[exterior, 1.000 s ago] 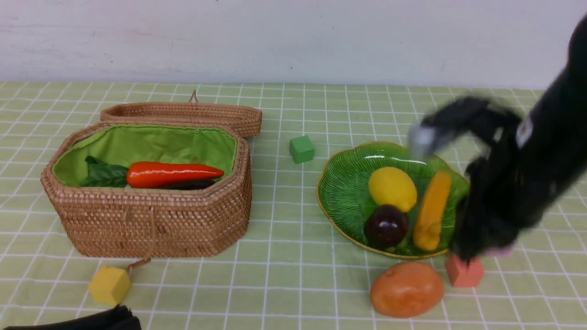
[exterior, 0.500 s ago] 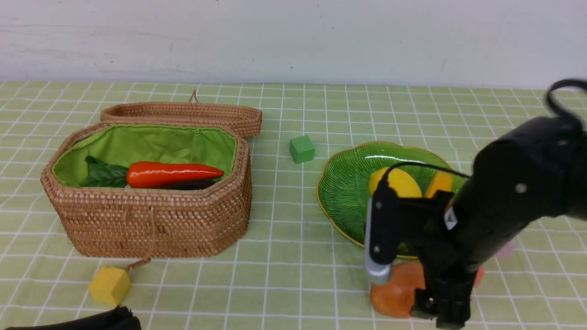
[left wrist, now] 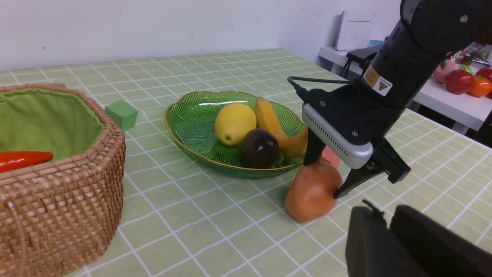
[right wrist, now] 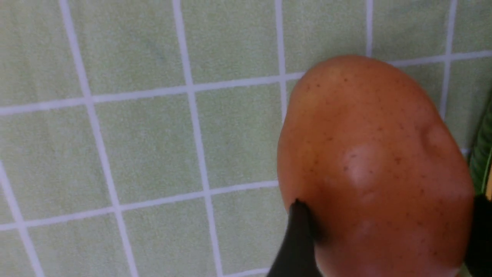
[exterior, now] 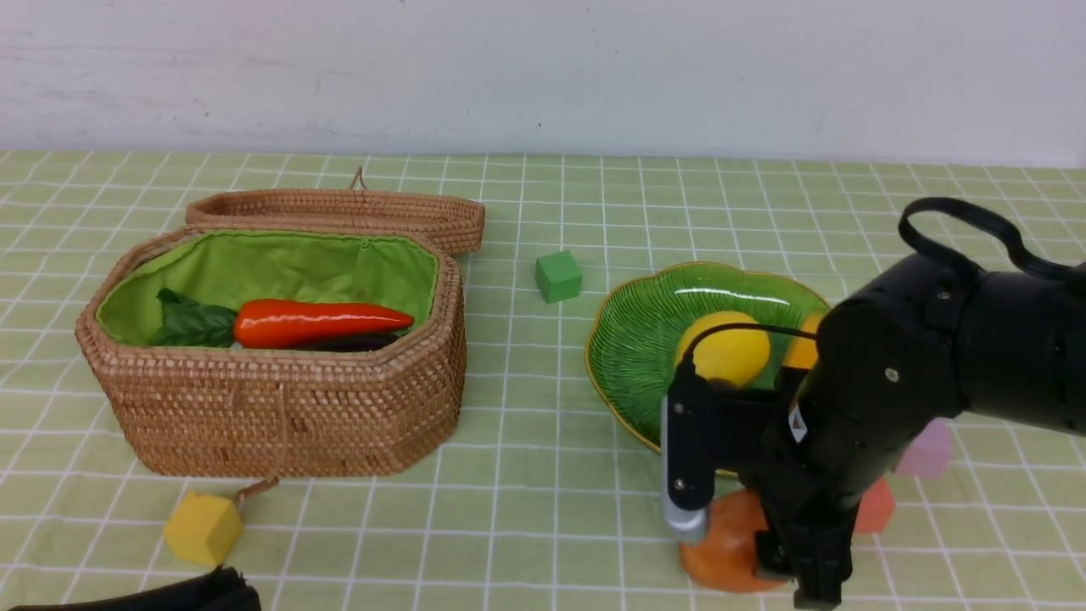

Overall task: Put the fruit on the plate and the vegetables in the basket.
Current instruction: Use the right arm to grab a potato and put it into the left basket

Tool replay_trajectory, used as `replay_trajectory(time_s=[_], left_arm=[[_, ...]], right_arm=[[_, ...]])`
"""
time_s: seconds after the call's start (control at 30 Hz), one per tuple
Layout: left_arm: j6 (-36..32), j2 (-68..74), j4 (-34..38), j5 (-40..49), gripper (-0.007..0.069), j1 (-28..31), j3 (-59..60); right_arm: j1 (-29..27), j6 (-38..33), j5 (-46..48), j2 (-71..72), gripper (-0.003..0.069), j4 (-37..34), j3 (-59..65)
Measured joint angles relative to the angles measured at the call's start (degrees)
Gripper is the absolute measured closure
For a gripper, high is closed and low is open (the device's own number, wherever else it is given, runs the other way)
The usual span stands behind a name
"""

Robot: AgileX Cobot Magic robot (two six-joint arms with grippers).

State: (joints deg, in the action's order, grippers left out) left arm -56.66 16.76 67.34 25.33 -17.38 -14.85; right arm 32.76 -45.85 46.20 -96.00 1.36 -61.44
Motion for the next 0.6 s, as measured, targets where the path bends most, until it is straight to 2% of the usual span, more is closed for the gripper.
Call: replay_trajectory(time_s=[0.33, 0.6], left_arm=[[0.0, 0.0, 0.0, 0.0, 0.0544, 0.0, 0.0], [0.0, 0.0, 0.0, 0.0, 0.0542, 0.0, 0.0]], right_arm=[[0.0, -0.1, 4.8, 0.0, 0.0134, -8.3, -0.4], [0.0, -0.1, 4.9, -0.2, 0.0099, -11.0, -0.2]])
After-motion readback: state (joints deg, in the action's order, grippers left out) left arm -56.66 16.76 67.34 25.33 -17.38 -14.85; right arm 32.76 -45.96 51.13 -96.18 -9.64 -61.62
